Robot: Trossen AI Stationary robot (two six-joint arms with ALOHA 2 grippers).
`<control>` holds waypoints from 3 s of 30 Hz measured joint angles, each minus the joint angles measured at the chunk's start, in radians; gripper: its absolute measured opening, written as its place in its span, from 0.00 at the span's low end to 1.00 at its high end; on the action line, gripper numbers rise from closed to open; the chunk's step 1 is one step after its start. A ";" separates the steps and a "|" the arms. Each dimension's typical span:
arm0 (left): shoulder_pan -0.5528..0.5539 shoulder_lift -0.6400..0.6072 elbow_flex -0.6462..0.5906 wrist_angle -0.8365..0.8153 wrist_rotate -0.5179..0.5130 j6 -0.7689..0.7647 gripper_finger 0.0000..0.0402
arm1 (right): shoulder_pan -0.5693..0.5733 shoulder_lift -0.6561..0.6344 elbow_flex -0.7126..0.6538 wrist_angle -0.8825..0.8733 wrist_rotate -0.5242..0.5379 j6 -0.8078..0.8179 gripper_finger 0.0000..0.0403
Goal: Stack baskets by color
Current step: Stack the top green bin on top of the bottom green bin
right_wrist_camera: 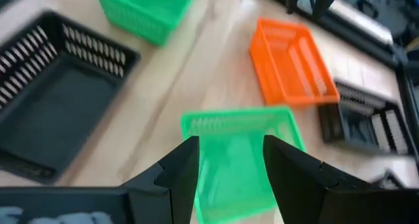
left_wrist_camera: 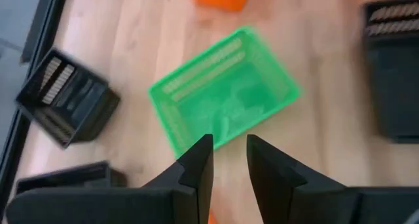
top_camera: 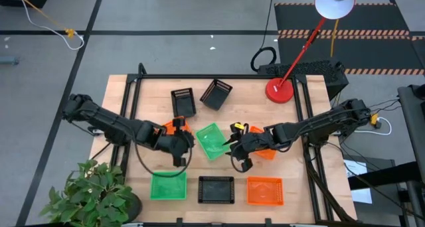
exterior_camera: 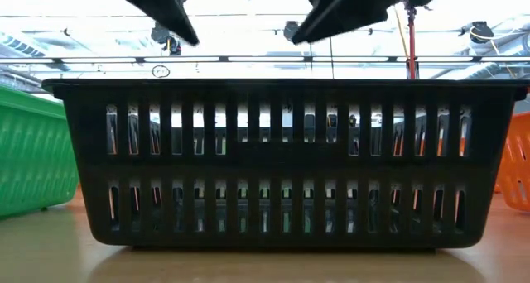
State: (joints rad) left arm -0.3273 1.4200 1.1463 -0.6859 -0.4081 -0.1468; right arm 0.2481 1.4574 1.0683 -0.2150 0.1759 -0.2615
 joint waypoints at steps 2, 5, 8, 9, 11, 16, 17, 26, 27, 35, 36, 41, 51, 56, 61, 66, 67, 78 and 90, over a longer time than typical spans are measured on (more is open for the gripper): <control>0.020 -0.001 -0.028 -0.001 0.004 -0.002 0.23 | 0.000 0.000 0.000 -0.040 0.020 0.018 0.41; 0.044 0.000 -0.074 -0.001 0.011 -0.015 0.23 | -0.001 0.000 0.000 -0.075 0.051 0.033 0.41; 0.071 -0.001 -0.118 0.001 0.013 -0.052 0.23 | -0.009 0.000 0.000 -0.075 0.064 0.037 0.41; 0.081 -0.001 -0.132 0.001 0.015 -0.073 0.23 | -0.013 0.000 0.000 -0.075 0.064 0.040 0.41; 0.098 -0.001 -0.156 -0.003 0.016 -0.123 0.23 | -0.019 0.000 0.000 -0.077 0.064 0.041 0.41; 0.127 0.000 -0.191 0.011 0.062 -0.138 0.23 | -0.025 0.000 0.000 -0.077 0.064 0.041 0.41; 0.127 0.000 -0.196 0.037 0.069 -0.124 0.23 | -0.025 0.000 0.000 -0.077 0.064 0.041 0.41; 0.104 0.046 -0.236 0.333 0.154 0.143 0.23 | -0.025 0.000 0.000 -0.133 0.063 0.041 0.41; 0.102 0.065 -0.236 0.350 0.157 0.164 0.23 | -0.024 0.000 0.000 -0.141 0.063 0.041 0.41; 0.098 0.233 -0.190 0.403 0.172 0.261 0.25 | -0.024 0.000 0.000 -0.174 0.063 0.041 0.41; 0.098 0.246 -0.180 0.408 0.172 0.273 0.27 | -0.024 0.000 0.000 -0.179 0.063 0.041 0.41; 0.098 0.275 -0.150 0.407 0.124 0.320 0.38 | -0.024 0.000 -0.001 -0.184 0.063 0.034 0.41; 0.139 0.282 -0.155 0.370 0.119 0.426 0.35 | -0.024 0.000 -0.001 -0.196 0.063 0.032 0.41; 0.164 0.308 -0.154 0.371 0.162 0.486 0.23 | -0.024 0.000 -0.001 -0.198 0.063 0.032 0.41; 0.171 0.335 -0.155 0.407 0.181 0.567 0.09 | -0.024 -0.009 -0.001 -0.202 0.063 0.032 0.41; 0.162 0.301 -0.143 0.430 0.183 0.562 0.03 | -0.024 -0.045 -0.001 -0.231 0.063 0.030 0.41; 0.158 0.288 -0.135 0.431 0.182 0.552 0.04 | -0.024 -0.057 -0.001 -0.231 0.064 0.030 0.41; 0.025 0.167 0.019 0.215 0.180 0.240 0.04 | -0.024 -0.244 0.000 -0.331 0.086 0.142 0.41; -0.246 0.161 0.150 -0.103 0.181 -0.160 0.02 | -0.011 -0.340 0.000 -0.381 0.086 0.223 0.41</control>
State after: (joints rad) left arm -0.5733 1.5806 1.2968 -0.7887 -0.2271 -0.3066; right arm 0.2375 1.1172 1.0679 -0.5957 0.2615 -0.0383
